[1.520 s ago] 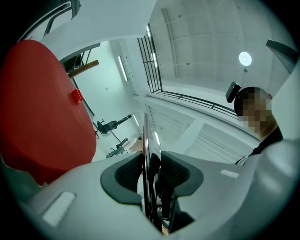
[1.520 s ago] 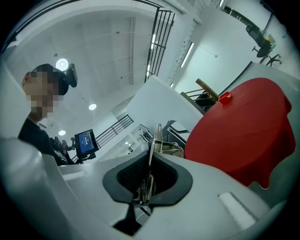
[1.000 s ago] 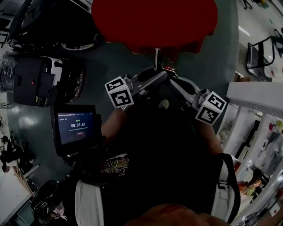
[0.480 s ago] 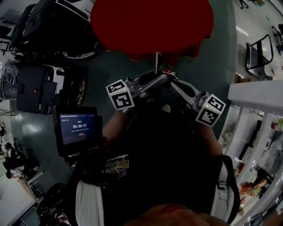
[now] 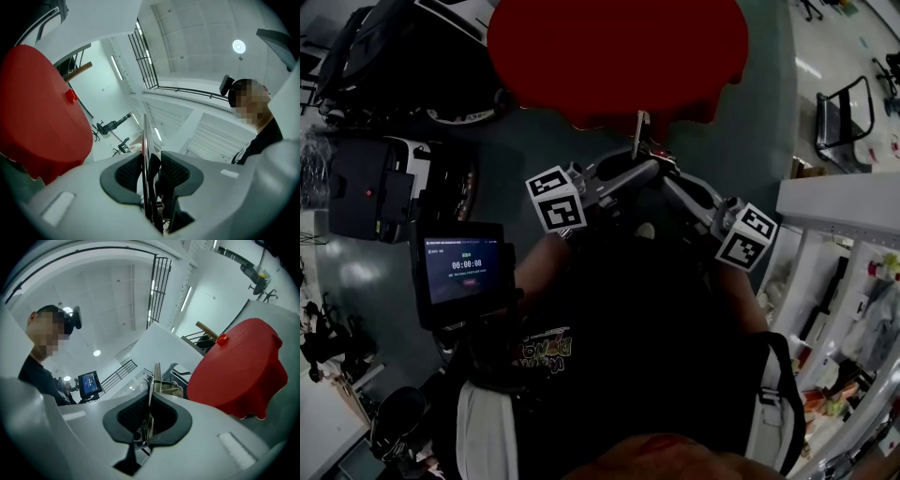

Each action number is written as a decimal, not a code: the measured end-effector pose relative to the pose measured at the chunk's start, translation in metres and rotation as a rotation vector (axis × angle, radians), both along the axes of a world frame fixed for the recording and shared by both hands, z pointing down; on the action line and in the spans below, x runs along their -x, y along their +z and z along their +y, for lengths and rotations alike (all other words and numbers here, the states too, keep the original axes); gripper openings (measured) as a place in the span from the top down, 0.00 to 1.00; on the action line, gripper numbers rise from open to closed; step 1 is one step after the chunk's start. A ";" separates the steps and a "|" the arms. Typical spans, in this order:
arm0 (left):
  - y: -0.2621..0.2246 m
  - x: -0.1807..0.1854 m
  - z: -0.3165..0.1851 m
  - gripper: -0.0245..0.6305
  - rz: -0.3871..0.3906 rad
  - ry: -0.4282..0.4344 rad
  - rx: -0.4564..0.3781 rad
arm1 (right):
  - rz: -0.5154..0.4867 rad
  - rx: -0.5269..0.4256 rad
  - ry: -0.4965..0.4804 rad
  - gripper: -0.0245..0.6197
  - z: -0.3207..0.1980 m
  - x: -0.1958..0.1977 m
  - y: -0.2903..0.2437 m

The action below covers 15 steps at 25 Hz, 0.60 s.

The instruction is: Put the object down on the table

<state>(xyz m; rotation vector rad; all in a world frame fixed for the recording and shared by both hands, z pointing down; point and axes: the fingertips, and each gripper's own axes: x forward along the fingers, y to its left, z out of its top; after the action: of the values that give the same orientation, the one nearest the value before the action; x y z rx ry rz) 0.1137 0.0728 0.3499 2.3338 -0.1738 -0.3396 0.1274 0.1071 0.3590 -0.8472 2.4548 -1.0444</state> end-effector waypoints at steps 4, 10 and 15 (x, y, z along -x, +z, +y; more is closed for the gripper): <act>0.003 0.001 -0.004 0.75 -0.012 -0.013 0.006 | -0.021 0.011 -0.024 0.93 -0.005 0.001 0.003; 0.005 0.004 -0.012 0.76 -0.029 -0.044 -0.001 | -0.026 0.010 -0.022 0.93 -0.013 -0.001 0.003; -0.001 0.001 -0.017 0.76 -0.014 -0.033 -0.008 | -0.026 -0.008 -0.001 0.94 -0.018 -0.006 -0.002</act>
<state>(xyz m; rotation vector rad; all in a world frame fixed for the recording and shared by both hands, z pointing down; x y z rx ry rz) 0.1123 0.0556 0.3490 2.3439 -0.2187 -0.3405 0.1332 0.0886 0.3566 -0.8253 2.4358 -1.0393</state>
